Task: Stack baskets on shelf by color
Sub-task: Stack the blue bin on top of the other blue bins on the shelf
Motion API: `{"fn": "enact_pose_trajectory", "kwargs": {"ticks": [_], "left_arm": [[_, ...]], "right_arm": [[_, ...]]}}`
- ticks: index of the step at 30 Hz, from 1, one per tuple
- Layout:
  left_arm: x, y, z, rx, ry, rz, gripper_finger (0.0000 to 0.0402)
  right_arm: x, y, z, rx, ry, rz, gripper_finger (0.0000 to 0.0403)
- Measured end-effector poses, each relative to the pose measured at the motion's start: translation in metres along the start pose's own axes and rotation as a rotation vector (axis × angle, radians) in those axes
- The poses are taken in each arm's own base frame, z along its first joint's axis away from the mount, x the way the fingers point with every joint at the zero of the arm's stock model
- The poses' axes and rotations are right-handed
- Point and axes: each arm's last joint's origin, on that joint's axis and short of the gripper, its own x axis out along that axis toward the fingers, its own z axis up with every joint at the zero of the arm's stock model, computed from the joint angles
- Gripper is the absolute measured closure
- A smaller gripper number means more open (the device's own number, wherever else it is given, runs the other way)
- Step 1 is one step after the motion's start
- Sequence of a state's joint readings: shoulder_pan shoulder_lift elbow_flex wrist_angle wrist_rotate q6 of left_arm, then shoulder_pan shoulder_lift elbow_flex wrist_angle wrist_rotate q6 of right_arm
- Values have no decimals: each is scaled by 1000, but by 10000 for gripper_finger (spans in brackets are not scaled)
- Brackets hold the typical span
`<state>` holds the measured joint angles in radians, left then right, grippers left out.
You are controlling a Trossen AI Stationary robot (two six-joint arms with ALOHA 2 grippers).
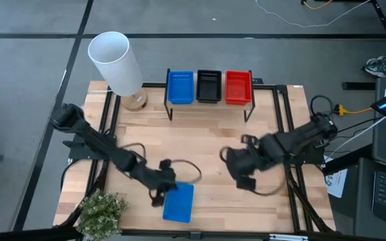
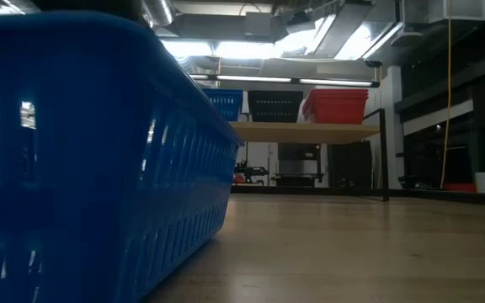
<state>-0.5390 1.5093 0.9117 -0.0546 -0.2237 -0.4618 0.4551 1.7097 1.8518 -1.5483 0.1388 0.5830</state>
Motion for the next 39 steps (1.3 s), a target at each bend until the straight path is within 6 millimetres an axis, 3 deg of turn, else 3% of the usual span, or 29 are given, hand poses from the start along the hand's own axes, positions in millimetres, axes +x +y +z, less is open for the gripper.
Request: {"fn": "enact_pose_trajectory", "kwargs": {"ticks": [7,13,23,29,39], "left_arm": [[32,-20,8,19,214,6,401],[35,-26,13,-111,352,-118,376],[26,-65,-6,-163,283,-67,342],[35,-91,-22,-127,224,-127,343],[50,-93,-34,-62,240,-112,335]], "right_arm": [[6,26,-40,108,-22,-86,328],[15,47,-59,187,-55,-90,328],[39,72,-84,230,-106,-84,328],[55,75,-91,294,-102,-94,328],[73,81,-92,330,-129,-40,328]]}}
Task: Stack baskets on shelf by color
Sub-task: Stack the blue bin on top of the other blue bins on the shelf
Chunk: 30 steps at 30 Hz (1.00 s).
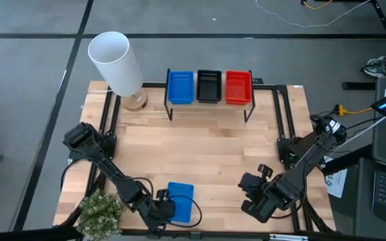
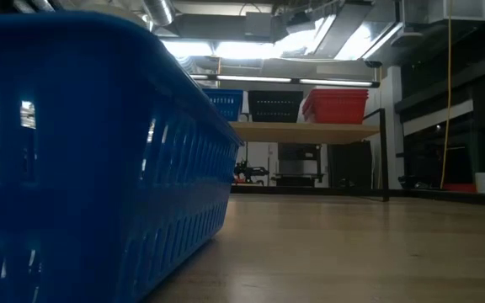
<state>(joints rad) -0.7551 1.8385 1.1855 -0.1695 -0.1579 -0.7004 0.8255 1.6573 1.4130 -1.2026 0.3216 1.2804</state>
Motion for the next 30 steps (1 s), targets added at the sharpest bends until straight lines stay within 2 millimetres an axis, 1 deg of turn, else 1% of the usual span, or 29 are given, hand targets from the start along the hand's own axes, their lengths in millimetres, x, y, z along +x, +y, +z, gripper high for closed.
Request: {"fn": "enact_pose_trajectory", "kwargs": {"ticks": [10,12,15,17,20,22,24,26,28,30], "left_arm": [[18,4,-12,17,50,32,335],[17,5,-12,19,50,56,337],[17,11,-11,24,16,143,339],[16,16,-8,32,1,184,353],[9,22,3,109,-5,209,391],[-6,25,18,177,23,245,397],[-30,30,41,236,46,302,399],[-62,39,66,299,59,399,400],[-94,50,94,347,23,489,400],[-124,66,119,388,-21,569,400]], "right_arm": [[11,-3,-5,-9,6,-23,328],[11,-2,-5,-8,5,-19,328],[11,-3,-5,-8,5,-19,328],[11,-2,-5,-8,5,-19,328],[11,-3,-5,-9,6,-19,328],[11,-2,-6,-10,21,-14,328],[11,-2,-7,-11,60,-4,328],[11,-3,-9,-23,62,-12,328],[9,-3,-11,-44,23,-37,328],[10,-4,-16,-64,-23,-60,328]]}}
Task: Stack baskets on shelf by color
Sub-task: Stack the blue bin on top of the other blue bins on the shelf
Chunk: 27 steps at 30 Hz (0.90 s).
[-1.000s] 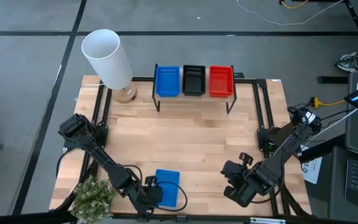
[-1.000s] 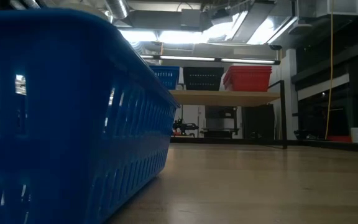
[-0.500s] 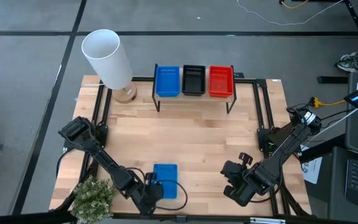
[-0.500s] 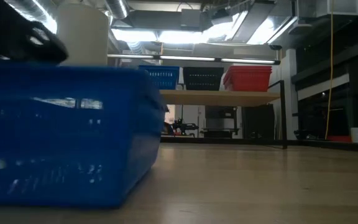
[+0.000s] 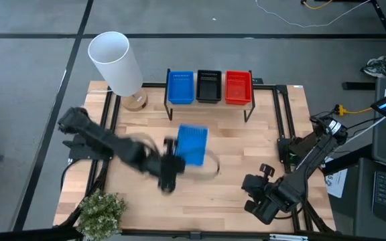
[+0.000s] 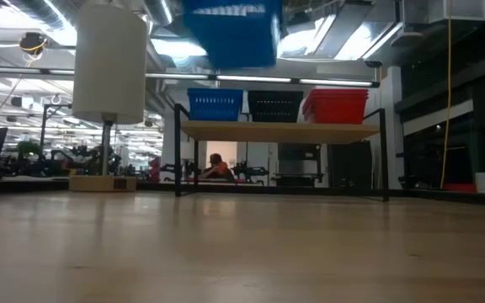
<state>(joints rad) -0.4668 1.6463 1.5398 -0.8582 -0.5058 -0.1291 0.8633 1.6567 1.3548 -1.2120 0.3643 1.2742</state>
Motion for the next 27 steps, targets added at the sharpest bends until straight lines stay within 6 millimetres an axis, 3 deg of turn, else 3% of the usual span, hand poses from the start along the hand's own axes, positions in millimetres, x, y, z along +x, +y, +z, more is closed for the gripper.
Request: {"fn": "enact_pose_trajectory", "kwargs": {"ticks": [5,9,12,16,20,27], "left_arm": [[-4,93,17,26,-20,157,401],[0,160,8,-8,86,261,401],[5,200,-5,-50,125,278,401],[9,233,-19,-94,144,254,401],[9,253,-31,-120,189,269,401],[9,272,-49,-172,193,122,401]], "right_arm": [[20,-2,-31,17,3,-34,328],[46,-7,-62,73,21,-27,328],[64,-11,-77,129,34,2,328],[75,-9,-81,174,2,67,328],[76,-9,-71,180,-118,60,328],[62,-8,-35,-63,-496,-83,328]]}}
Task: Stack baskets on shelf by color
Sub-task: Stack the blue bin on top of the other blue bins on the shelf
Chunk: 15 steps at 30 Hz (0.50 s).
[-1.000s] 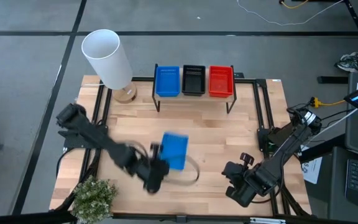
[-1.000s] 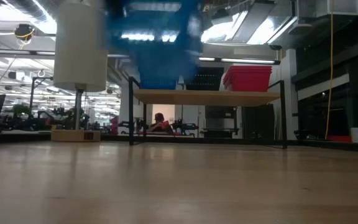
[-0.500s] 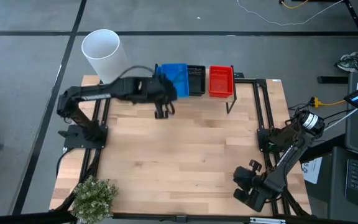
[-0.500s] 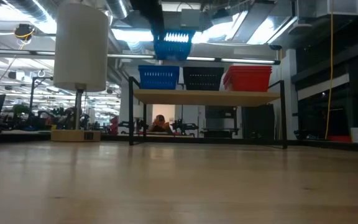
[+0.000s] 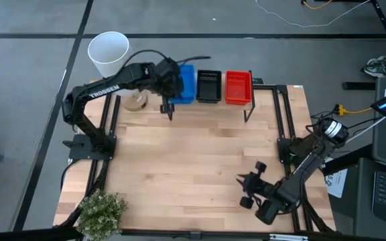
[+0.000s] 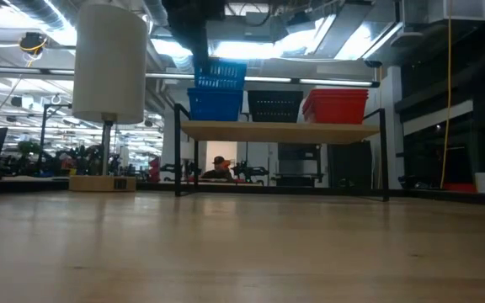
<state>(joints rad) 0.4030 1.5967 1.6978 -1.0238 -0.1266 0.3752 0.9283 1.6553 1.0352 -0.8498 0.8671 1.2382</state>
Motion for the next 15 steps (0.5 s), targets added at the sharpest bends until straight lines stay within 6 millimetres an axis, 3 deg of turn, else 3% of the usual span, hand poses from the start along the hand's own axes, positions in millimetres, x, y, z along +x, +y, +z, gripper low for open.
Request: {"fn": "enact_pose_trajectory", "kwargs": {"ticks": [6,15], "left_arm": [[2,12,-4,-30,3,8,401],[3,17,-7,-28,-18,-51,401]], "right_arm": [[0,-19,31,-112,-8,-153,328],[-6,-53,56,-92,-31,-241,328]]}}
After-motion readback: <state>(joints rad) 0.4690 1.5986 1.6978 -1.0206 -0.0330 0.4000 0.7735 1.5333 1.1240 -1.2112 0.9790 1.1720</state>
